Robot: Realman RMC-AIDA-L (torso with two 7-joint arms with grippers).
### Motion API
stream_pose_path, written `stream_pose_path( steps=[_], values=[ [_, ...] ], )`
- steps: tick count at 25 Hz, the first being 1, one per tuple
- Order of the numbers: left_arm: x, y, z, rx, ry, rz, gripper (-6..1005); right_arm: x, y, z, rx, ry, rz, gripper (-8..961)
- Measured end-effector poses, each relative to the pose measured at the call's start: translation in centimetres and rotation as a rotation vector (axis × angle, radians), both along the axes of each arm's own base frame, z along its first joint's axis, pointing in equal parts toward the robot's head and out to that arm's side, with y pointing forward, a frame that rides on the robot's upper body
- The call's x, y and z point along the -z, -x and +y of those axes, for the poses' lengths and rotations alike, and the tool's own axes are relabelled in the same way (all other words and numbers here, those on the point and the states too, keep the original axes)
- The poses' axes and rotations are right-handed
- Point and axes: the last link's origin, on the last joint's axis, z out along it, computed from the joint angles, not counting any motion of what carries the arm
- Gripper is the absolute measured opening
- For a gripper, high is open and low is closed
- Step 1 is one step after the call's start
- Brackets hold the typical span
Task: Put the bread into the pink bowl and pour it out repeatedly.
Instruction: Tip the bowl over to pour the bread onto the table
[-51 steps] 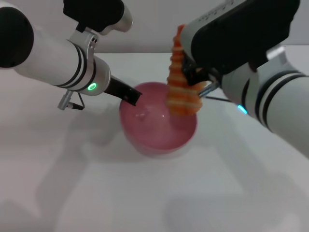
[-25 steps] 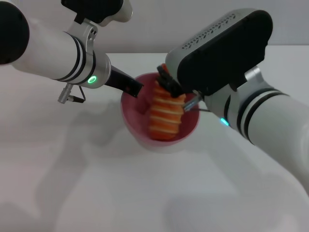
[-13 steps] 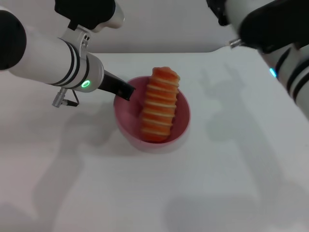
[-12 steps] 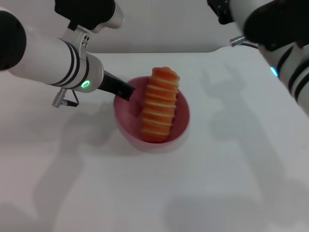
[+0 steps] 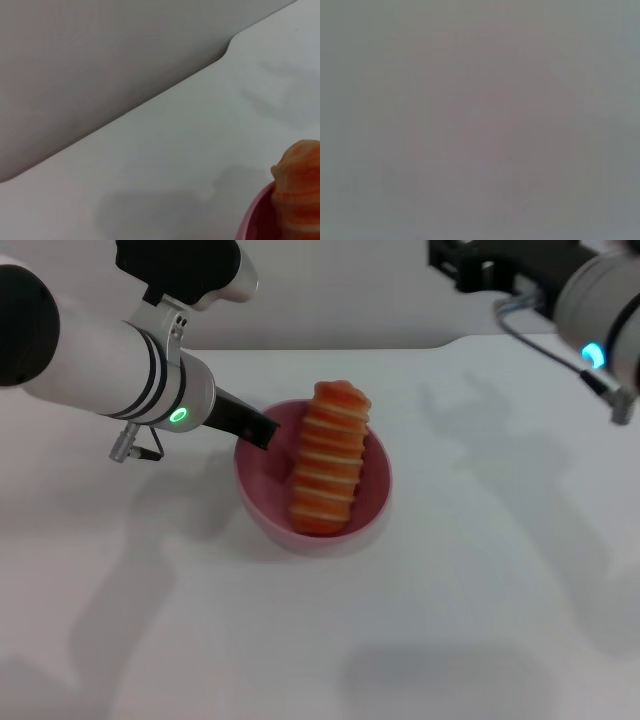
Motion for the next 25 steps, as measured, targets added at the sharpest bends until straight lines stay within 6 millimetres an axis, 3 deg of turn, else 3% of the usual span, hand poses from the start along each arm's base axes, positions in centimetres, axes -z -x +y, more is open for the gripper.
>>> stream_pose_path(
  steps=[4, 8, 14, 21, 25],
  values=[
    [0.1, 0.0, 0.0, 0.003, 0.003, 0.003, 46, -1.6, -0.9, 1.3, -0.011, 0.025, 0.048, 674],
    [0.1, 0.0, 0.0, 0.004, 0.005, 0.005, 46, -0.8, -1.8, 1.0, -0.132, -0.051, 0.049, 673],
    [0.0, 0.3, 0.0, 0.003, -0.003, 0.039, 46, -2.8, -5.5, 1.1, -0.265, -0.224, 0.06, 672],
    [-0.8, 0.5, 0.3, 0.017, -0.02, 0.147, 46, -2.1, -9.4, -1.3, -0.415, -0.298, -0.137, 671],
    [-1.2, -0.4, 0.4, 0.058, -0.033, 0.211, 46, -3.5, -11.6, -1.8, -0.331, -0.397, -0.115, 670]
  ],
)
